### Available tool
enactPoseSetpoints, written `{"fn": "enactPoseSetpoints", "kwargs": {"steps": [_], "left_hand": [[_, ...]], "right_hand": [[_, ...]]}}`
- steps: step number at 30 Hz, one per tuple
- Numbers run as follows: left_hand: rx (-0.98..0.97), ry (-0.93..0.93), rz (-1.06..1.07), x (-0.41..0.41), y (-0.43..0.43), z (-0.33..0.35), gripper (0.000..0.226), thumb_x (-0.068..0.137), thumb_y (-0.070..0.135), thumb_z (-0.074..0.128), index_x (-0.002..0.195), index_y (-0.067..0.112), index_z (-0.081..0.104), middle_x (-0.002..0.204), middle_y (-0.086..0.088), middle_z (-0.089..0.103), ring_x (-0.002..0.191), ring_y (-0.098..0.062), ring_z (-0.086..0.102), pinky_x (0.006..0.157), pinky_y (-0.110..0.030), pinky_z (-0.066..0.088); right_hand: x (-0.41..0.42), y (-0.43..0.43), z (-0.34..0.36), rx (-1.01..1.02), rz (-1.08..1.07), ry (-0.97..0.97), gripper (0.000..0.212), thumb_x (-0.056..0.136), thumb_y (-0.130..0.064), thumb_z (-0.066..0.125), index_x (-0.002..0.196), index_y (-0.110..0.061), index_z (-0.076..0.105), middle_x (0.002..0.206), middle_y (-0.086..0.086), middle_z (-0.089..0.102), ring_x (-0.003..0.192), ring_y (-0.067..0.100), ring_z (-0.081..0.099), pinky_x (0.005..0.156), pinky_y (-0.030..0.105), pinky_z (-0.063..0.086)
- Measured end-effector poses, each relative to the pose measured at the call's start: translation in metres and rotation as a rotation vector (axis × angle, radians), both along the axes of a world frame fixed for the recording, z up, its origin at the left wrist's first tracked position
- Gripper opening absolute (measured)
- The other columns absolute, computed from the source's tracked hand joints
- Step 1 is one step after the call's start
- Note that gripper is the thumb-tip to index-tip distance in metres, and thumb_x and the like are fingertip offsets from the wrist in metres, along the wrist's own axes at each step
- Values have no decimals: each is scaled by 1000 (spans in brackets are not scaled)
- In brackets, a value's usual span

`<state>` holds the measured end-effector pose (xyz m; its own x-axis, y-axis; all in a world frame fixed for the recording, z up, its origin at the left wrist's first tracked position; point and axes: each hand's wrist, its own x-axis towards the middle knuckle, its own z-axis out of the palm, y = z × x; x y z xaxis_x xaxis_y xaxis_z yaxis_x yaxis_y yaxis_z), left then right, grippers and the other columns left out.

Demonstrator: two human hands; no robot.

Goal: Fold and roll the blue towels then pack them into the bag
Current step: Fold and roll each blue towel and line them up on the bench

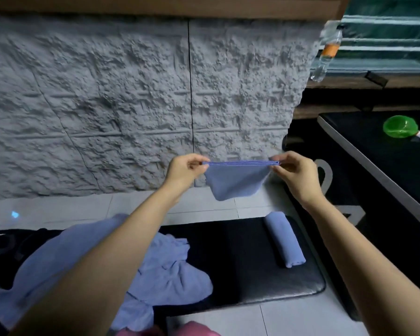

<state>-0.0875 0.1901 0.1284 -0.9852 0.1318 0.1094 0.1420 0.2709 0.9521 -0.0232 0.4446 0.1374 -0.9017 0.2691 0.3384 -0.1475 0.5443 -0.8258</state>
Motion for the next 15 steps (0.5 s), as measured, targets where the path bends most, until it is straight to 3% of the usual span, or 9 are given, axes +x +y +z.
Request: {"fn": "enactPoseSetpoints", "kwargs": {"steps": [3,5,7,10,12,15], "left_hand": [[-79,-36,-50,8,2,-66,15,81,-2,67,88,11,70,70,1,60,63,-2,50,64,-16,40],[-182,-88,-108,21,0,-119,13,79,-3,69,86,8,72,70,7,63,58,7,52,64,-12,41],[-278,-155,-144,38,-4,-172,13,78,-3,70,88,3,74,72,15,64,59,10,54,64,-10,42],[-404,-238,-207,71,-11,-231,13,80,-1,68,90,6,74,75,21,60,71,12,56,66,-10,42],[-454,-214,-244,87,-16,-254,15,80,-2,67,89,8,74,75,21,59,77,12,54,68,-12,41],[-523,-101,-242,102,-19,-271,19,76,-6,68,84,11,74,77,17,60,79,10,50,69,-6,37]], "right_hand": [[18,10,-63,28,50,-75,13,82,0,68,89,-11,67,90,-2,70,77,-1,63,75,14,51],[33,16,-113,195,63,-124,13,80,-7,72,89,-17,69,97,-10,70,87,5,62,77,20,50],[51,18,-163,397,87,-194,15,78,-10,74,84,-22,68,96,-18,65,90,7,55,72,20,45],[82,11,-227,618,221,-317,14,75,-15,76,79,-24,65,89,-16,61,87,13,52,58,25,47],[98,7,-258,656,254,-347,16,72,-19,78,77,-24,64,82,-14,61,85,9,48,52,27,48],[112,2,-277,622,217,-398,18,71,-22,80,76,-24,63,75,-12,59,81,4,44,50,25,48]]}}
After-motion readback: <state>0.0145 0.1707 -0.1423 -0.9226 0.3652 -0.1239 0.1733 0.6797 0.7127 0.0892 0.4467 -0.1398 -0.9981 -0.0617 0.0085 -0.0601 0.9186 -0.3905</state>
